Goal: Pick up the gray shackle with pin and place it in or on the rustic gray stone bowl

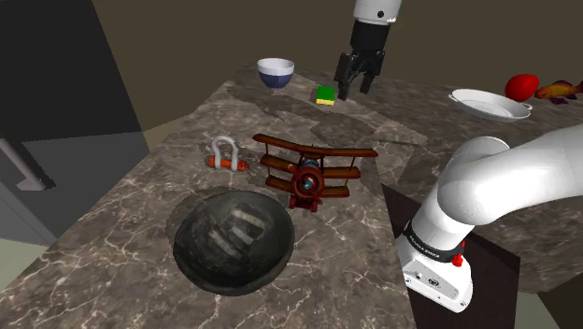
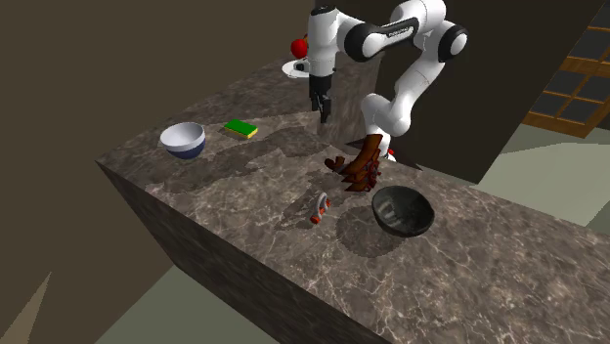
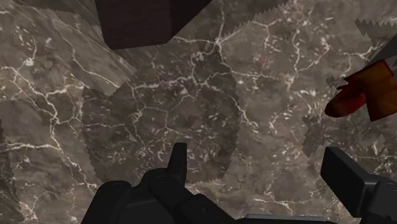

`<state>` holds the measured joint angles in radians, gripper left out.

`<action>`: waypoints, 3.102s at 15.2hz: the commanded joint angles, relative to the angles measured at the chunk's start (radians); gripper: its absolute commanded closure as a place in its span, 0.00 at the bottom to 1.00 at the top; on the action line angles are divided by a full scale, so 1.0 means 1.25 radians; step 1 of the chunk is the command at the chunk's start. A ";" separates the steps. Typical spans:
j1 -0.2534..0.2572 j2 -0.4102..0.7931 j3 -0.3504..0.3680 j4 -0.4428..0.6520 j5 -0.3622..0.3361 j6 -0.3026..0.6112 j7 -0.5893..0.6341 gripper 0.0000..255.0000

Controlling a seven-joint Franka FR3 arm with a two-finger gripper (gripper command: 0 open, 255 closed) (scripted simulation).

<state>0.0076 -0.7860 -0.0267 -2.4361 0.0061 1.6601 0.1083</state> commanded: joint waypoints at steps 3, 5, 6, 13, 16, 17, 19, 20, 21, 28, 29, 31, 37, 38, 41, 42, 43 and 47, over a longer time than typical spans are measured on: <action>0.018 0.019 0.027 -0.011 0.019 0.037 0.019 0.00; 0.035 0.041 0.053 -0.019 0.037 0.075 0.038 0.00; 0.043 0.054 0.067 -0.022 0.046 0.093 0.047 0.00; 0.096 0.164 0.162 -0.015 0.092 0.226 0.111 0.00; 0.114 0.222 0.203 0.000 0.102 0.280 0.140 0.00; 0.119 0.242 0.216 0.007 0.104 0.298 0.149 0.00; 0.128 0.285 0.244 0.024 0.104 0.332 0.170 0.00; 0.133 0.307 0.257 0.033 0.102 0.349 0.181 0.00; 0.136 0.329 0.271 0.043 0.099 0.365 0.192 0.00; 0.147 0.430 0.322 0.069 0.074 0.451 0.241 0.00; 0.146 0.436 0.323 0.063 0.072 0.463 0.242 0.00; 0.145 0.449 0.326 0.053 0.068 0.485 0.245 0.00; 0.146 0.460 0.327 0.046 0.064 0.504 0.249 0.00; 0.146 0.460 0.327 0.046 0.064 0.504 0.249 0.00; 0.148 0.451 0.326 0.040 0.068 0.501 0.247 1.00; 0.150 0.444 0.327 0.034 0.071 0.499 0.248 1.00; 0.150 0.443 0.325 0.032 0.072 0.501 0.245 1.00; 0.149 0.447 0.326 0.037 0.070 0.499 0.246 1.00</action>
<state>0.1943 -0.2296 0.3814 -2.3865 0.0932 2.2847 0.4164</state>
